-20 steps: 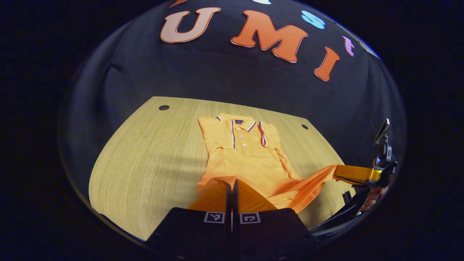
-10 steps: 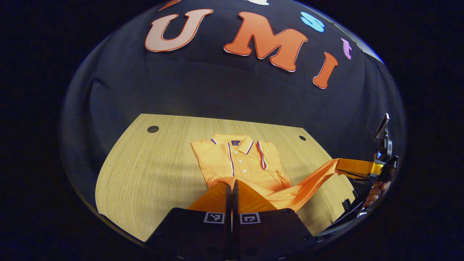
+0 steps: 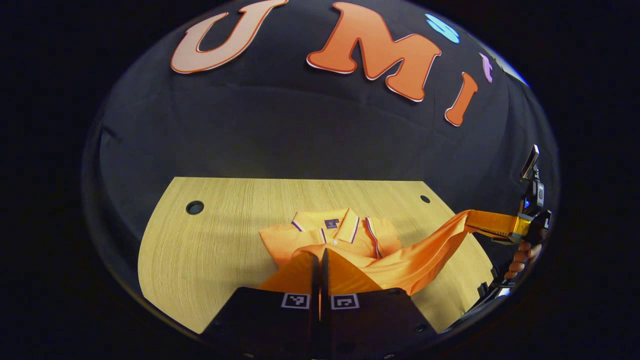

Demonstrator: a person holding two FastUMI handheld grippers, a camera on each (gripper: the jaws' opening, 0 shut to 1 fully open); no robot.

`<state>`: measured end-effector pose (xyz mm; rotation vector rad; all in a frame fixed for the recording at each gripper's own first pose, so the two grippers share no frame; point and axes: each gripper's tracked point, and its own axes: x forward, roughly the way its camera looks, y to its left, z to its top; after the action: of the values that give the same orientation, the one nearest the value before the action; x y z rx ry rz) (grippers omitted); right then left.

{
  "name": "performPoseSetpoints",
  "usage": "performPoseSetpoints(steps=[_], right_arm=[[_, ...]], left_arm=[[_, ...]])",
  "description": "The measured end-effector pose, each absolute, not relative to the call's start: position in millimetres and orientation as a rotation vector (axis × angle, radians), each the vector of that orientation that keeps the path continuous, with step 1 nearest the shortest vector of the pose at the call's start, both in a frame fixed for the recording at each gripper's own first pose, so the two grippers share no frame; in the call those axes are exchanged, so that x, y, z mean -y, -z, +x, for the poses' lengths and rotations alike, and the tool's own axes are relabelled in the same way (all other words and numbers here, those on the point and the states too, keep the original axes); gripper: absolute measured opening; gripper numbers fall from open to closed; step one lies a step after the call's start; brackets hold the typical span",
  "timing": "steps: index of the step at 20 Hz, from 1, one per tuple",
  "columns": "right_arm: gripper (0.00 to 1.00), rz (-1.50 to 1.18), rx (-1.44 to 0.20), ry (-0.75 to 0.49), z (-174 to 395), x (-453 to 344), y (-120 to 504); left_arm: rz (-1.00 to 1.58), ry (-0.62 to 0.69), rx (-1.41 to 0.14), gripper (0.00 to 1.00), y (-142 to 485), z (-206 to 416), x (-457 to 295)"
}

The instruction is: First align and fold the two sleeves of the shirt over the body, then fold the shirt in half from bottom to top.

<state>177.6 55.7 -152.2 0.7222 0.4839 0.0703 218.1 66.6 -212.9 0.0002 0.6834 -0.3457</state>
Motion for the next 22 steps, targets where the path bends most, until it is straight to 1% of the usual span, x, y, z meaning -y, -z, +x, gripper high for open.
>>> performPoseSetpoints(steps=[3,6,9,12,15,17,18,19,22], right_arm=[[0.02,0.683,-0.487,-0.044,219,-47,160],[0.02,0.636,-0.522,-0.009,256,-38,183],[0.02,0.612,-0.572,0.040,282,-25,214],[0.02,0.599,-0.609,0.102,303,-9,242],[0.03,0.544,-0.642,0.127,318,-1,260],[0.03,0.443,-0.716,0.169,313,6,274],[0.03,0.411,-0.736,0.191,315,9,279],[0.03,0.417,-0.762,0.205,317,8,282],[0.58,0.445,-0.713,0.207,326,14,271]], left_arm=[[0.028,0.359,-0.699,0.01,223,260,-68],[0.043,0.348,-0.745,0.01,247,300,-76],[0.074,0.299,-0.785,0.01,280,334,-92],[0.063,0.277,-0.856,0.02,317,353,-103],[0.077,0.264,-0.862,0.03,333,369,-110],[0.099,0.265,-0.876,0.06,335,371,-111],[0.110,0.248,-0.870,0.10,332,371,-116],[0.112,0.226,-0.850,0.32,330,376,-119],[0.113,0.185,-0.817,0.98,320,374,-127]])
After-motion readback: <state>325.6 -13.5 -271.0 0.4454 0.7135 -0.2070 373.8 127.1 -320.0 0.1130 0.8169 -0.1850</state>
